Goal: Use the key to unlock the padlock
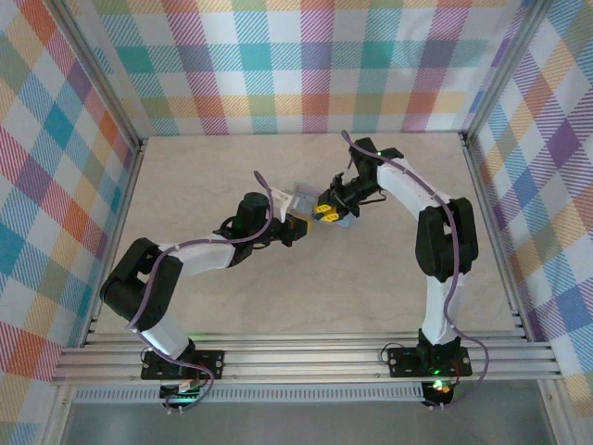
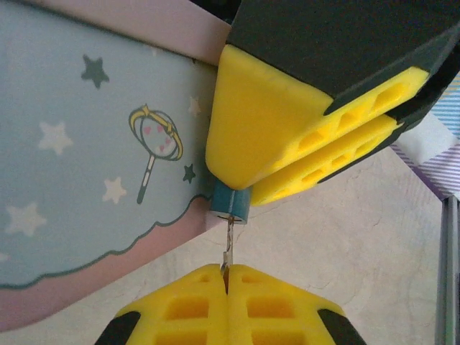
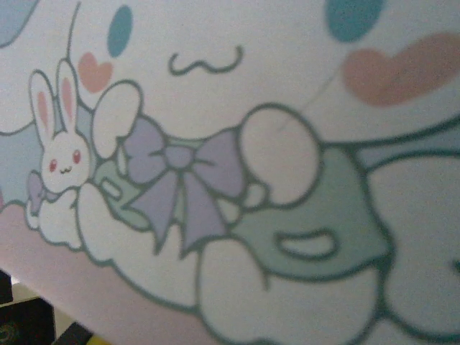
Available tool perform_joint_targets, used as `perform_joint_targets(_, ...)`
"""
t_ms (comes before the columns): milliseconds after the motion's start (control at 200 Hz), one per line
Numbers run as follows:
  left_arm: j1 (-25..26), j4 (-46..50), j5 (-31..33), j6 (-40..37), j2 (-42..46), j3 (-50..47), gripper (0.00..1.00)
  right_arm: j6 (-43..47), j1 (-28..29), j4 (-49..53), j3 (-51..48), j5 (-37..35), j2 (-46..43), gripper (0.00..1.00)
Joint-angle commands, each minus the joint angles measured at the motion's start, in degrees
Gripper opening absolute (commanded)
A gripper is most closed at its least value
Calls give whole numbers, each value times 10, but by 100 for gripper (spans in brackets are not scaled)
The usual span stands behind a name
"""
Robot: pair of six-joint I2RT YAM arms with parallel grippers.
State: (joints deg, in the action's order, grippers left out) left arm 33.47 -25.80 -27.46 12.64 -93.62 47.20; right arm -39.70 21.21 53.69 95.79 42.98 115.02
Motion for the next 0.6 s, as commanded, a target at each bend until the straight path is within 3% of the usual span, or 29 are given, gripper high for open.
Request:
perform_joint_targets(0, 20, -131, -30, 49, 21, 42, 0, -25, 44, -13, -22, 86, -12, 0)
perform_joint_targets(260, -36, -339, -70, 241, -37, 11, 0, -46, 43, -63, -76, 104, -34, 0)
perform_joint_targets(595, -43, -309, -109, 217, -66, 34, 0, -33, 41, -58, -70, 126, -34, 0)
